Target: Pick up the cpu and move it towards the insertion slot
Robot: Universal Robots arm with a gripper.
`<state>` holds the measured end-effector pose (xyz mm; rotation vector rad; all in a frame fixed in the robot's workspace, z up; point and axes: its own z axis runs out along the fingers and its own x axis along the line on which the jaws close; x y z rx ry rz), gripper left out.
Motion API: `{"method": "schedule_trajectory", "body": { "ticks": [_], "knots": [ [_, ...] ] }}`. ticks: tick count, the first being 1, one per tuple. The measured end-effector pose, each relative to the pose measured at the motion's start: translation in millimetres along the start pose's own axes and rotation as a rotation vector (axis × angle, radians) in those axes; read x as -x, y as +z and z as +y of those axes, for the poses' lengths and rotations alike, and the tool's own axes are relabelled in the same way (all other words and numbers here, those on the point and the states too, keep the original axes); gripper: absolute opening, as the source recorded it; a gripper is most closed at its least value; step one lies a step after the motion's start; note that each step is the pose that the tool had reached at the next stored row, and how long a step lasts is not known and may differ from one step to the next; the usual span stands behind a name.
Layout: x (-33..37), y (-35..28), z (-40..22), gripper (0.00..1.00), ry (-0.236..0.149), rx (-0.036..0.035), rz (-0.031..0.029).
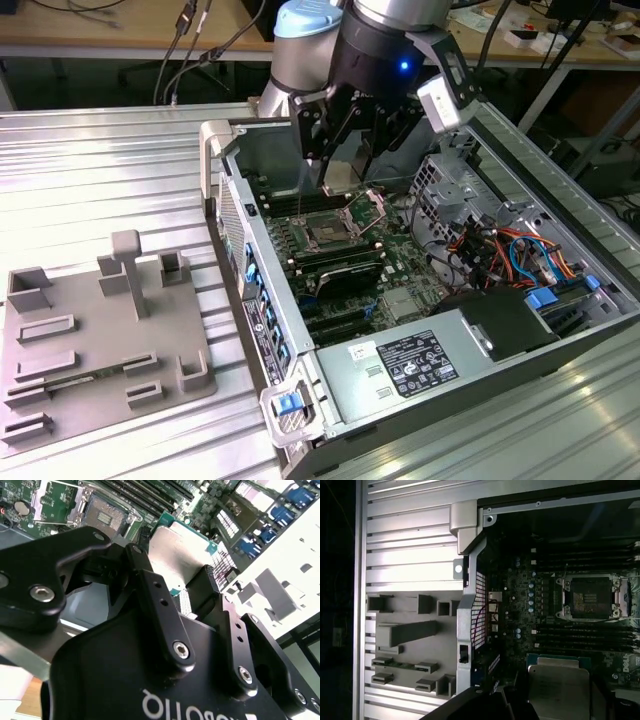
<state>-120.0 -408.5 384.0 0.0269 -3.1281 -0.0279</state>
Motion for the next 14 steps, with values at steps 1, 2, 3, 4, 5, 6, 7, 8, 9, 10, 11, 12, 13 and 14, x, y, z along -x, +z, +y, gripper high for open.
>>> {"method": "schedule_trajectory", "body": {
  "ticks": [1,2,3,4,5,6,7,8,9,10,11,12,13,14],
  "knots": [
    [1.1,0.1,1.7,0.55,0.000,0.0000,0.0000],
    [2.4,0.2,3.4,0.55,0.000,0.0000,0.0000],
    [3.5,0.2,5.0,0.55,0.000,0.0000,0.0000],
    [4.8,0.3,6.7,0.55,0.000,0.0000,0.0000],
    [6.3,0.3,8.3,0.55,0.000,-0.0001,0.0001],
    [7.7,0.3,9.7,0.55,0.000,-0.0002,0.0001],
    [9.8,0.4,11.9,0.55,0.000,0.0000,0.0000],
    [11.3,0.5,13.5,0.55,0.000,0.0000,0.0000],
    [12.7,0.5,15.0,0.55,0.000,0.0000,0.0000],
    [14.4,0.6,17.1,0.55,0.000,0.0000,0.0000],
    [15.9,0.6,19.1,0.55,0.000,-0.0001,0.0001],
    [17.1,0.7,20.7,0.55,0.000,-0.0001,0.0001],
    [19.0,0.8,23.3,0.55,0.000,-0.0001,0.0000],
    [21.8,1.1,28.5,0.55,0.000,0.0000,0.0000]
  ]
}}
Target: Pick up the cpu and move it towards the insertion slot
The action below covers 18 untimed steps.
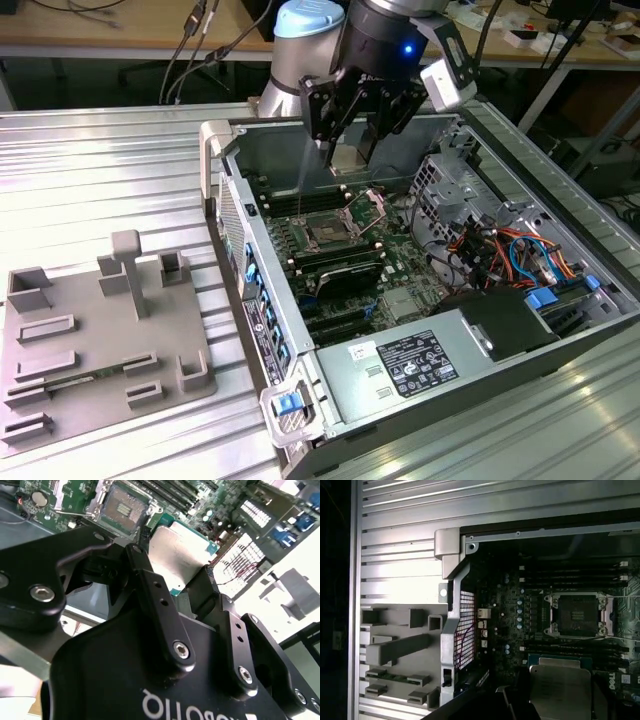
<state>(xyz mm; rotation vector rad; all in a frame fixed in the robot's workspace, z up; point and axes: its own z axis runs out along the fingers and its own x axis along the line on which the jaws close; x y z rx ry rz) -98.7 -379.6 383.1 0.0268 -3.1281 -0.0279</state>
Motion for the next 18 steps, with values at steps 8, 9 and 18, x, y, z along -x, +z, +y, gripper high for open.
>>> {"method": "schedule_trajectory", "body": {
  "ticks": [8,9,18],
  "knots": [
    [18.5,1.7,25.0,0.55,0.000,0.0000,0.0000],
    [21.7,2.0,29.1,0.55,0.000,0.0000,0.0001],
    [36.4,3.6,48.1,0.55,0.000,-0.0001,0.0001]
  ]
}}
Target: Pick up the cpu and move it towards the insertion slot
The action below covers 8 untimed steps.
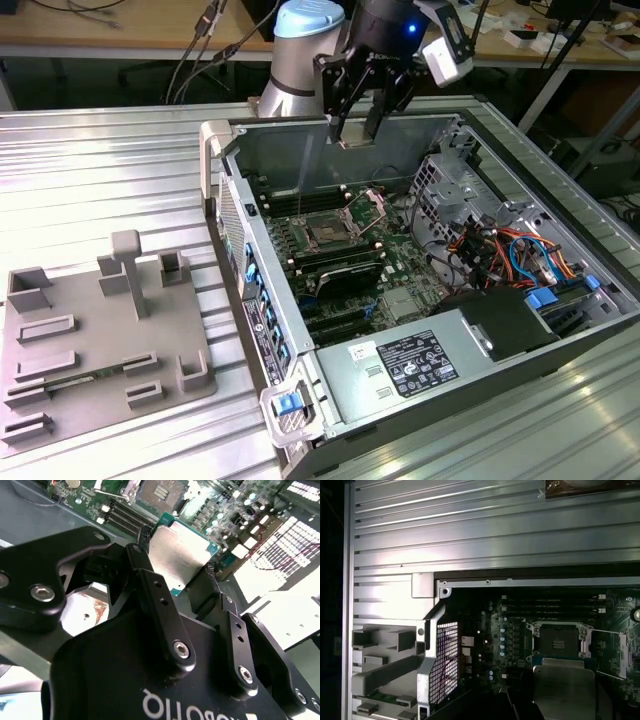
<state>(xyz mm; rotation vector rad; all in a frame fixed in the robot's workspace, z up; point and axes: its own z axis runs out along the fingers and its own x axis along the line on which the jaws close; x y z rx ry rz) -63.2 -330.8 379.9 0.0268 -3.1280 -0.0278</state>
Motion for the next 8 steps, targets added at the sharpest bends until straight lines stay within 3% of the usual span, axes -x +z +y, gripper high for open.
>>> {"method": "schedule_trajectory", "body": {
  "ticks": [4,8],
  "knots": [
    [12.4,1.5,16.9,0.55,0.000,0.0000,0.0000],
    [16.5,3.4,18.6,0.55,0.011,0.0002,-0.0002]
  ]
}}
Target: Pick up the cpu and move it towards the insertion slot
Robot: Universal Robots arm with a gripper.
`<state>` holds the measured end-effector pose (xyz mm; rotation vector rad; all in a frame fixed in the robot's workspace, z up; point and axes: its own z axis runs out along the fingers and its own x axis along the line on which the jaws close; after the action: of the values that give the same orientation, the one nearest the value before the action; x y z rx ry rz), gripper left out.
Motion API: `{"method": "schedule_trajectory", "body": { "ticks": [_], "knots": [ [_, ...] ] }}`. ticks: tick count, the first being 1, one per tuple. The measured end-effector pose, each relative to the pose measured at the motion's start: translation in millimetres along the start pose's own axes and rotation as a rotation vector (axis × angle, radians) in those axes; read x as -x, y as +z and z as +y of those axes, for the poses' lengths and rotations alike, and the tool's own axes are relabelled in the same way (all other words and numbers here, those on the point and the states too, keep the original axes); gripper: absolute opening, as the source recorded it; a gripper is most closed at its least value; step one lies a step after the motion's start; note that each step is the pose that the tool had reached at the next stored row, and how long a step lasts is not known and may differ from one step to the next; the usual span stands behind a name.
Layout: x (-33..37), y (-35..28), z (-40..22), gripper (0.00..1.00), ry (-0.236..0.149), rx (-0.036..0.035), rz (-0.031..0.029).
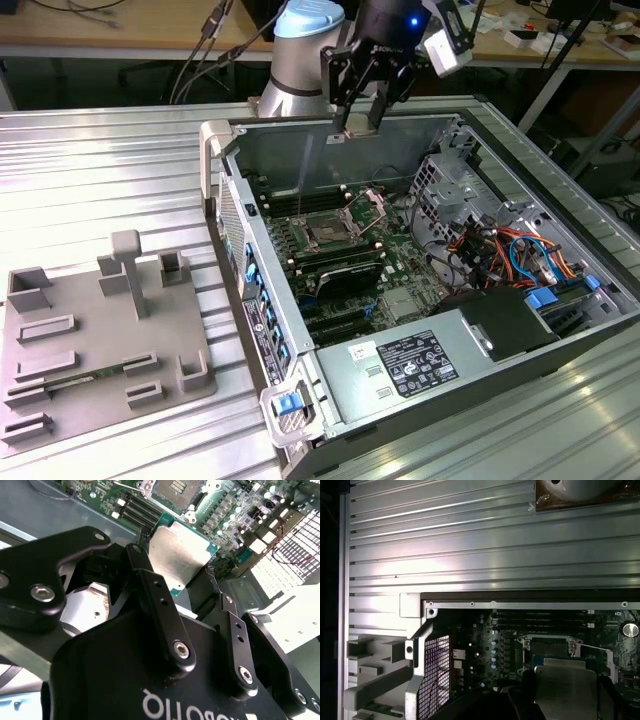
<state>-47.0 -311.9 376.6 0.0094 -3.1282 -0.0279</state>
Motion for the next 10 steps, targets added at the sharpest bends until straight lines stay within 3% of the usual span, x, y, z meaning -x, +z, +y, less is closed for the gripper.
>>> {"method": "schedule_trajectory", "body": {
  "ticks": [3,10],
  "knots": [
    [3.6,0.7,0.9,0.55,0.009,0.0000,-0.0001],
    [3.6,0.7,0.9,0.55,0.009,0.0001,-0.0002]
  ]
}}
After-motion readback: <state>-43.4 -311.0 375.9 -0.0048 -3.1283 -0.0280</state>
